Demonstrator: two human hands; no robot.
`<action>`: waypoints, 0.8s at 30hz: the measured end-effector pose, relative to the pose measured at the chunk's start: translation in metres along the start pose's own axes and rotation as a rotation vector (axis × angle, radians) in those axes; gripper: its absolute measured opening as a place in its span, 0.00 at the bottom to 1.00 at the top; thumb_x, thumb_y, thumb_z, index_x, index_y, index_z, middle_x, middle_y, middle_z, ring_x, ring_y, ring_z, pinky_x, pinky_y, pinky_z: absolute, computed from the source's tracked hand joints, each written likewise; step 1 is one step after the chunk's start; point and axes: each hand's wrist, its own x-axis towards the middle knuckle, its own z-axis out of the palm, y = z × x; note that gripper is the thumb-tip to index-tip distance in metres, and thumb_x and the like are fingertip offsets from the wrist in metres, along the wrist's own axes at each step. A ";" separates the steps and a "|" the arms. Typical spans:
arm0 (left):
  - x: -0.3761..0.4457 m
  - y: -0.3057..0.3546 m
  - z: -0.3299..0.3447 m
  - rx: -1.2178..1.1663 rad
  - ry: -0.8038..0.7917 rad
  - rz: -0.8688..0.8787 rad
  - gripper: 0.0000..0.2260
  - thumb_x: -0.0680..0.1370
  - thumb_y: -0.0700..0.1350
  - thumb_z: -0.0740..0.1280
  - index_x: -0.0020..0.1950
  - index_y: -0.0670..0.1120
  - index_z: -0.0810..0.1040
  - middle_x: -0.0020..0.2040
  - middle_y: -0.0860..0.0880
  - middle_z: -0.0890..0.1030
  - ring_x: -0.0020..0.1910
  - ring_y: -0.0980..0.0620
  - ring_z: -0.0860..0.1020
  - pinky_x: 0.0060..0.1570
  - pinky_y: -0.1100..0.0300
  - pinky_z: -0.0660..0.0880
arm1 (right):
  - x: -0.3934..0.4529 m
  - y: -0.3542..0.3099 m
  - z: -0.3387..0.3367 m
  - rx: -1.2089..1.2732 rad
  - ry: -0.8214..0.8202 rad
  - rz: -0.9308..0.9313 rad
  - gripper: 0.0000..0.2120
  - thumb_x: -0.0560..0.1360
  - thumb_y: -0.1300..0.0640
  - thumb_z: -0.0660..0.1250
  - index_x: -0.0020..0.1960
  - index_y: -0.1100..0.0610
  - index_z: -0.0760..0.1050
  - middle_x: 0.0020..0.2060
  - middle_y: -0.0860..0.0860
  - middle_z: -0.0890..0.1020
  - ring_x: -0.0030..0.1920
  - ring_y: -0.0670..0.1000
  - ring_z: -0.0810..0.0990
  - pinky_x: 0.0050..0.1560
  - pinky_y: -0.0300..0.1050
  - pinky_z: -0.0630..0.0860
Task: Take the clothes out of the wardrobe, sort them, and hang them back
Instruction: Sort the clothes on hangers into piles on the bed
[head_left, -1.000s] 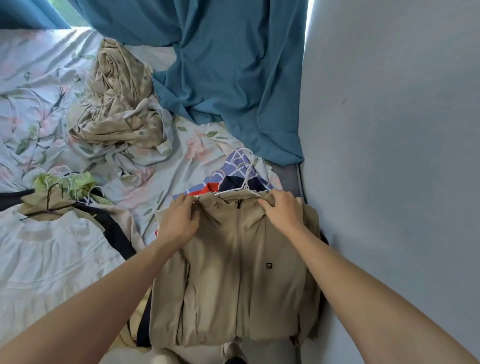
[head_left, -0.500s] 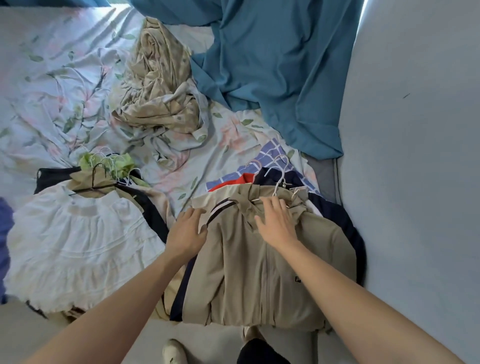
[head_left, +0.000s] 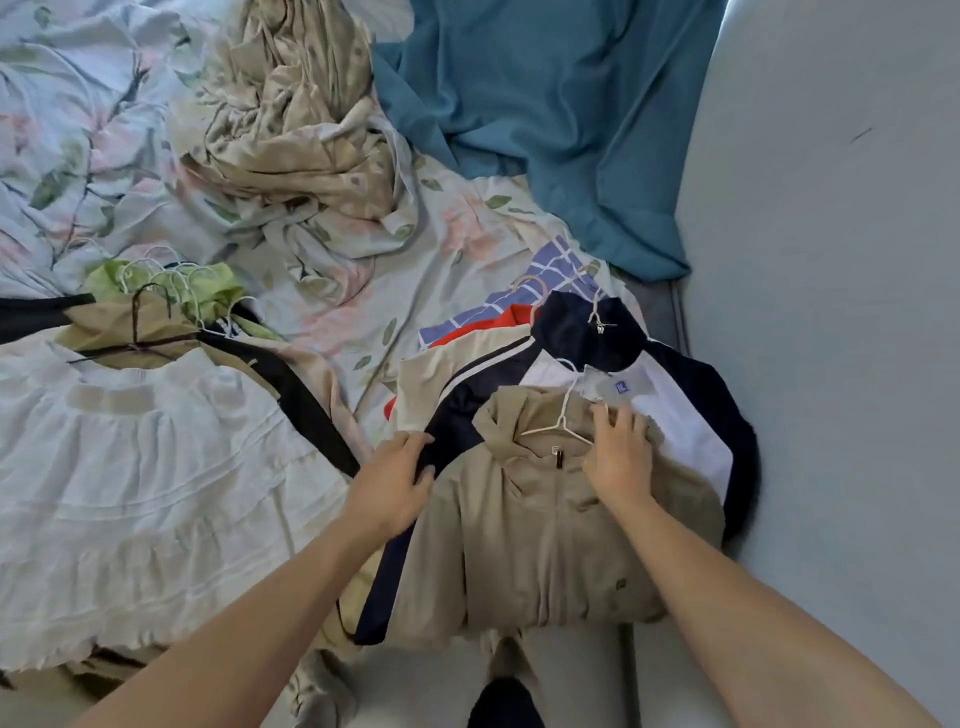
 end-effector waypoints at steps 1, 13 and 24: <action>0.007 0.002 0.016 -0.010 -0.058 0.016 0.20 0.84 0.50 0.62 0.77 0.51 0.69 0.68 0.51 0.74 0.69 0.49 0.73 0.62 0.48 0.75 | -0.001 0.021 0.009 -0.023 -0.021 -0.014 0.31 0.69 0.62 0.76 0.70 0.54 0.70 0.65 0.59 0.71 0.65 0.62 0.70 0.61 0.58 0.76; 0.063 0.041 0.138 0.198 -0.020 -0.009 0.11 0.85 0.54 0.60 0.58 0.48 0.71 0.57 0.48 0.73 0.58 0.43 0.73 0.49 0.47 0.69 | -0.010 0.085 0.056 -0.011 0.214 -0.264 0.09 0.76 0.56 0.70 0.55 0.56 0.75 0.48 0.53 0.77 0.49 0.58 0.74 0.49 0.54 0.77; 0.152 0.128 -0.007 0.030 0.302 0.190 0.14 0.86 0.53 0.55 0.47 0.49 0.75 0.47 0.49 0.81 0.48 0.44 0.79 0.45 0.48 0.73 | 0.108 0.071 -0.102 -0.024 0.452 -0.228 0.12 0.78 0.50 0.71 0.56 0.54 0.73 0.51 0.52 0.77 0.49 0.58 0.76 0.45 0.55 0.75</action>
